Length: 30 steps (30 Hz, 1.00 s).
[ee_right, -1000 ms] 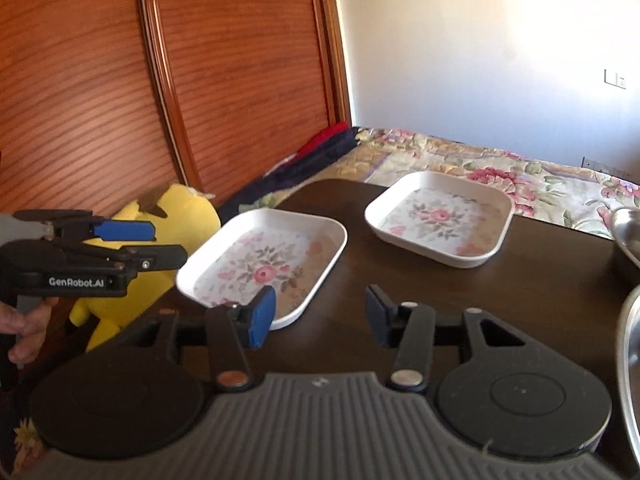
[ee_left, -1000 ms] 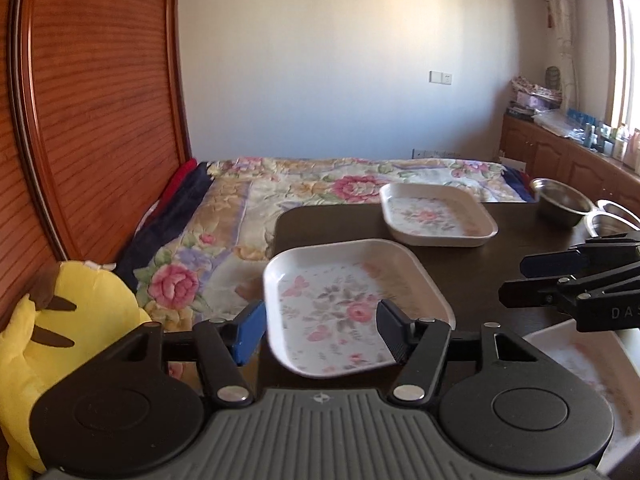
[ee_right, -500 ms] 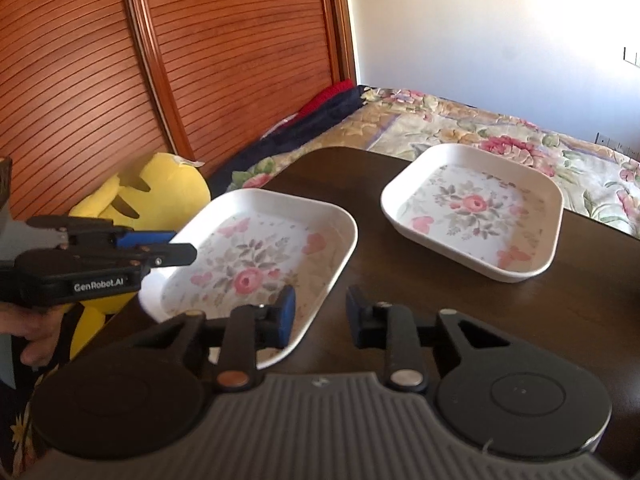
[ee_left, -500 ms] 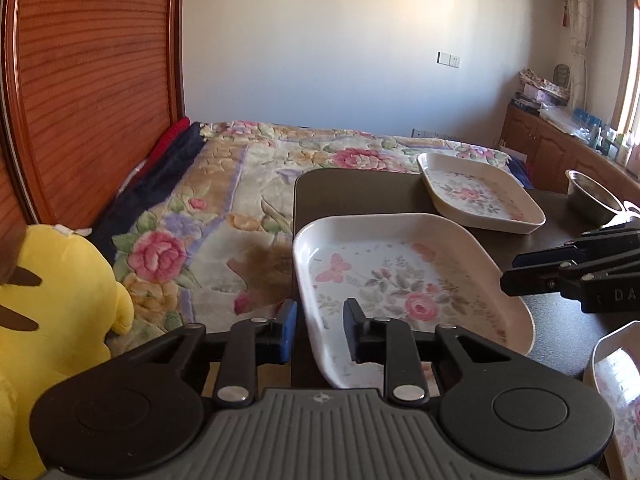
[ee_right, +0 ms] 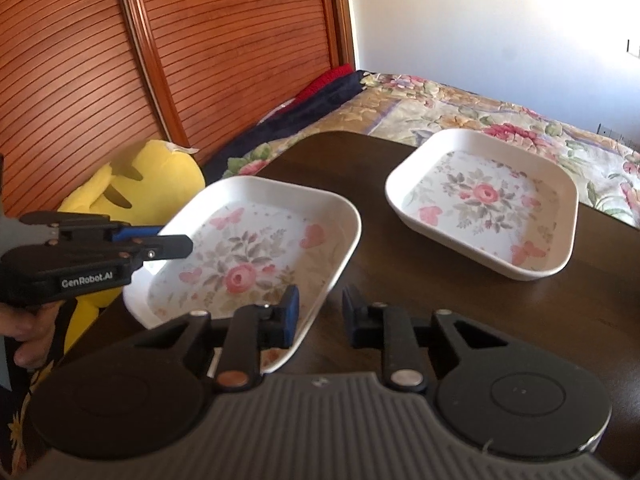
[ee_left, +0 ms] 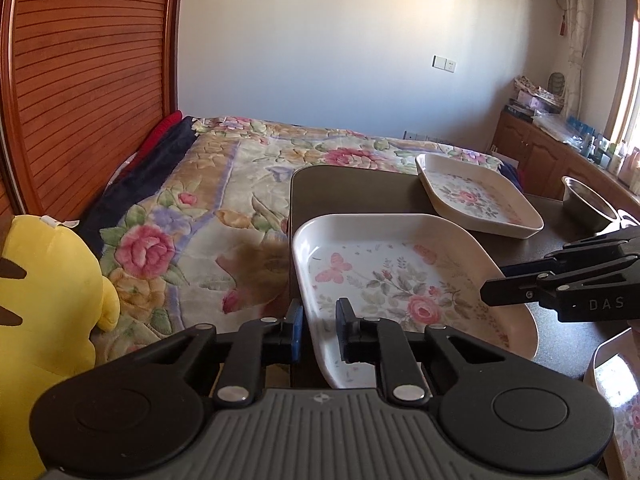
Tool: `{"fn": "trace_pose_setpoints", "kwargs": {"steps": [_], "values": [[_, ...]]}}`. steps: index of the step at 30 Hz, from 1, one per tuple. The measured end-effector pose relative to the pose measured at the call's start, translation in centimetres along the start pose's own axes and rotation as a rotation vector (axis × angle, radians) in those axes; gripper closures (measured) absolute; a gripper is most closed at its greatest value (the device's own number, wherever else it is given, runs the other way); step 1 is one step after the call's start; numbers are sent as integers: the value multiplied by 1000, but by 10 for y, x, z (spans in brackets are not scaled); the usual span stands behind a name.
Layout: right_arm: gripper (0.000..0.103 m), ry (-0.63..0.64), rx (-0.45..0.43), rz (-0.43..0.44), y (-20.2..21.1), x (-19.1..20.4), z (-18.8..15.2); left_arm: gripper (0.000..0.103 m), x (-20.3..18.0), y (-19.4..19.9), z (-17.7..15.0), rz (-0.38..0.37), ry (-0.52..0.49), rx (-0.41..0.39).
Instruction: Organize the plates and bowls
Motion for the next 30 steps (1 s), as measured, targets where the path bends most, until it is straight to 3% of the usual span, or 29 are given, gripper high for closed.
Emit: {"fn": "trace_pose_setpoints", "kwargs": {"steps": [6, 8, 30], "values": [[83, -8, 1, 9, -1, 1, -3, 87, 0, -1, 0, 0, 1, 0], [88, -7, 2, 9, -2, 1, -2, 89, 0, -1, 0, 1, 3, -1], [89, -28, -42, 3, 25, -12, -8, 90, -24, 22, -4, -16, 8, -9]]}}
Point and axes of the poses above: each gripper's, at about its wrist camera, not at the fingertips, and y roughly against the way its jaws point, x to its left, z to its top, the point moved 4 cm from there along -y, roughly the way its jaws point, and after that the axes turned 13 degrees about y, right-handed, at the moved point
